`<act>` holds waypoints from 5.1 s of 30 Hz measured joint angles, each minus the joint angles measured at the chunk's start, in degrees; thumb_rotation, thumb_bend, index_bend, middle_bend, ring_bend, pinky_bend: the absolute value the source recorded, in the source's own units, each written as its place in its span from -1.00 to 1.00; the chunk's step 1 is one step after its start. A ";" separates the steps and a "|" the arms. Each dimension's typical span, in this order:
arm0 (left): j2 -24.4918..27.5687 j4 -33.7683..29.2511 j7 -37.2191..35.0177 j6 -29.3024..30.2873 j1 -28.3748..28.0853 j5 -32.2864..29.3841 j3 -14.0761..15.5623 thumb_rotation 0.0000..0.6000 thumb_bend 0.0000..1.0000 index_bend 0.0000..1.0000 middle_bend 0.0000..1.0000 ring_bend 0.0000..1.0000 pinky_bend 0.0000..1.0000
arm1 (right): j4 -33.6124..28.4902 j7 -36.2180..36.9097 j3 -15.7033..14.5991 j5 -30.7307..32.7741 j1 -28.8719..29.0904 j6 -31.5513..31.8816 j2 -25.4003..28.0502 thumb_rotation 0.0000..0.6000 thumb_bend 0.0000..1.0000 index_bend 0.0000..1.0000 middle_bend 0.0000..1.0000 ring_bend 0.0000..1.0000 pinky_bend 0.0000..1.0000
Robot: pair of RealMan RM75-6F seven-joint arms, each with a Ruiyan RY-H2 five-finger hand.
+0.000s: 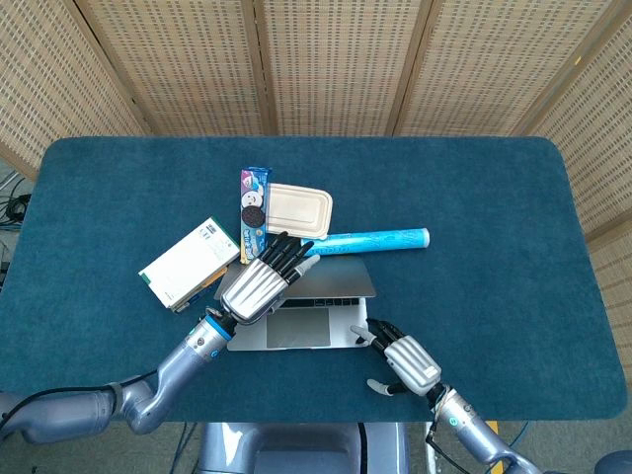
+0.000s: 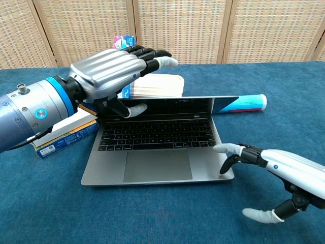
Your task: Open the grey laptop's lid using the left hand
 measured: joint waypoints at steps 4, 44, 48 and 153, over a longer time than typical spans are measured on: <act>-0.10 -0.02 0.07 -0.16 0.09 -0.86 -0.16 1.00 -0.17 -1.00 -1.00 -1.00 -1.00 | 0.02 -0.30 -0.19 -0.53 0.62 -0.31 -0.13 1.00 -0.38 -1.00 -0.42 -0.91 -0.78; -0.10 0.54 1.26 -0.47 -0.26 -5.85 -2.32 1.00 -0.17 -1.00 -1.00 -1.00 -1.00 | 3.01 -5.07 -0.60 -0.89 3.44 -2.52 -2.46 1.00 -0.38 -1.00 -0.47 -0.83 -0.78; 0.24 0.62 1.30 -0.42 -0.47 -6.59 -3.04 1.00 -0.17 -1.00 -1.00 -1.00 -1.00 | 3.00 -5.28 -0.64 -0.88 3.59 -2.64 -2.54 1.00 -0.38 -1.00 -0.47 -0.83 -0.78; 27.02 -10.36 -20.07 31.94 36.75 -5.84 9.96 1.00 -0.21 -1.00 -1.00 -1.00 -1.00 | -16.29 -24.43 12.30 21.01 -10.87 14.01 23.36 1.00 -0.38 -1.00 -0.69 -0.91 -0.78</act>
